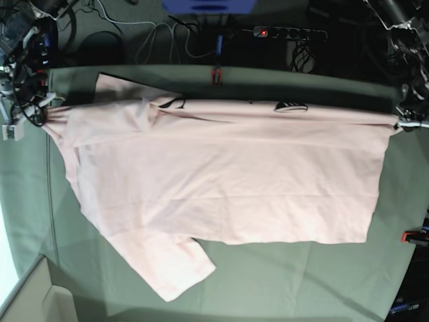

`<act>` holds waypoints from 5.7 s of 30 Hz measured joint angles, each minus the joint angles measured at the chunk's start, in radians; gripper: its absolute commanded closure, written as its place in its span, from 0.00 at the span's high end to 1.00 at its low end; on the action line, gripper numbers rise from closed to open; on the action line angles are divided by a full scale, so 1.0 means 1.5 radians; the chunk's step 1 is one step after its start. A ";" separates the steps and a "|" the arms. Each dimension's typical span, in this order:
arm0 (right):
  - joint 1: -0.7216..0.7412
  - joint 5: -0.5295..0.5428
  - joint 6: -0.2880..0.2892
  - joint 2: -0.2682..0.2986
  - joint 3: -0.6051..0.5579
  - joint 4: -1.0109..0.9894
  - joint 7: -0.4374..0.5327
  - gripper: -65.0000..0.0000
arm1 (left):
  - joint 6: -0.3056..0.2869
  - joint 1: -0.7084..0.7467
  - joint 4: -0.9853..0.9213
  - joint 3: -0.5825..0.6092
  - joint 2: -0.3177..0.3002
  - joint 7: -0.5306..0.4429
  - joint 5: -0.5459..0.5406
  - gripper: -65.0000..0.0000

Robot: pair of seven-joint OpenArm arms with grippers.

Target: Layout the t-shirt on the table in an organized manner, then fold the t-shirt properly

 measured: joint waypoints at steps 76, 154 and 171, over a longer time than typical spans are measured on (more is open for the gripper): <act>-0.005 -0.114 -0.010 -0.038 0.011 0.269 -0.160 0.00 | 0.008 0.045 0.138 0.090 0.190 0.080 0.084 0.01; 0.029 -0.113 -0.010 -0.039 -0.024 0.256 -0.159 0.00 | -0.001 0.123 0.169 0.196 0.156 0.092 0.075 0.00; 0.149 -0.115 -0.010 -0.038 -0.119 0.189 -0.165 0.00 | 0.008 -0.022 0.268 0.089 0.073 0.097 0.087 0.00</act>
